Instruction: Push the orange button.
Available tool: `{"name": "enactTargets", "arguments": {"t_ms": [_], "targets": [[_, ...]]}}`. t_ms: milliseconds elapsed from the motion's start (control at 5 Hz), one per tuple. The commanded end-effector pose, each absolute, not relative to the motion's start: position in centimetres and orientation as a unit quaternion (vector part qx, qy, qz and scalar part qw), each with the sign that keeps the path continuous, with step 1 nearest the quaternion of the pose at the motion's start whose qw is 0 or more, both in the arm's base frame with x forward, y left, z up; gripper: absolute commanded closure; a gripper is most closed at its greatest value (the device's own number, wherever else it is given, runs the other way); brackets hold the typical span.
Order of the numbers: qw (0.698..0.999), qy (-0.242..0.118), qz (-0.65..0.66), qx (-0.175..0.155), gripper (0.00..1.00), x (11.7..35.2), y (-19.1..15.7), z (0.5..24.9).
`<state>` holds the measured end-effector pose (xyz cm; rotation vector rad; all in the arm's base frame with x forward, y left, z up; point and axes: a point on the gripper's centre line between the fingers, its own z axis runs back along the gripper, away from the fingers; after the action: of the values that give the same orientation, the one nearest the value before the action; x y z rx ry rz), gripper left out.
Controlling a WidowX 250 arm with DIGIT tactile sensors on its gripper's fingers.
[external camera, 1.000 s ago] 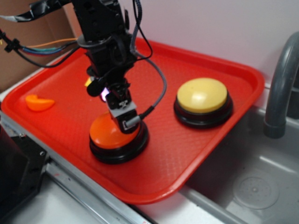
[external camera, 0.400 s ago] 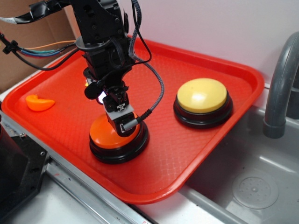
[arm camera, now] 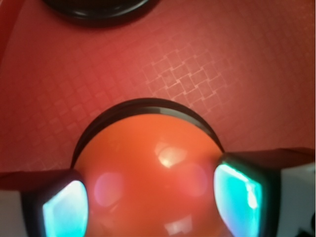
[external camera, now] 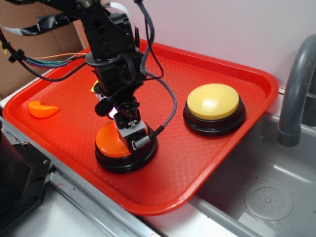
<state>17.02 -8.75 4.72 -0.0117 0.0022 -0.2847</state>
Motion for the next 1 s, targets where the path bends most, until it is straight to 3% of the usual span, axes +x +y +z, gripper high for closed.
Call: {"name": "enactTargets", "arguments": {"t_ms": [0, 800], "targets": [[0.99, -0.025, -0.136, -0.007, 0.0, 15.9, -7.3, 9.9], [0.994, 0.007, -0.105, 0.008, 0.0, 17.4, -7.3, 11.6]]}}
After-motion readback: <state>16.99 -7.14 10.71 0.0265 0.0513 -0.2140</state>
